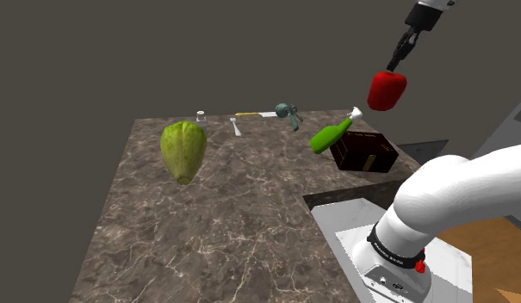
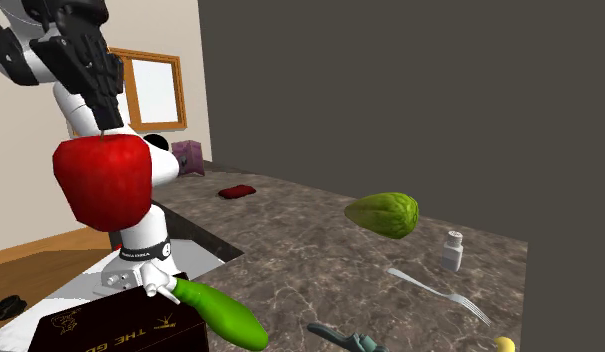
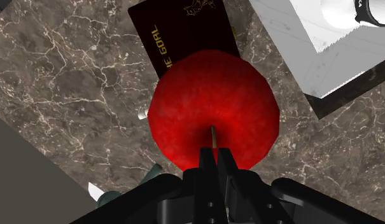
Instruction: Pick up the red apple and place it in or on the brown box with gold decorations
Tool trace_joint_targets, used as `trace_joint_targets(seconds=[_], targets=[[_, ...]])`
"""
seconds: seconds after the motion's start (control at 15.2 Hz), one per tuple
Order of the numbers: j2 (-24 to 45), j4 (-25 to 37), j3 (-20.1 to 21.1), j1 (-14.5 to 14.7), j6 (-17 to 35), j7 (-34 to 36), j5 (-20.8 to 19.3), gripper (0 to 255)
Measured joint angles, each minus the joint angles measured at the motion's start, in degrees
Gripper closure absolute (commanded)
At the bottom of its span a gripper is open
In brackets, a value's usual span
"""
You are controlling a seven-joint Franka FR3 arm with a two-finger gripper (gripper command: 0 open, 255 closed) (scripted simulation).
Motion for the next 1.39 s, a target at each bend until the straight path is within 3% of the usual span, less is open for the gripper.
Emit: trace_joint_targets(seconds=[0.2, 1.39], targets=[[-1.32, 0.27, -1.55, -0.94, -1.32, -2.24, -1.23, 255], [-4.96, -15.19, -4.25, -3.03, 10.69, -2.67, -4.34, 255]])
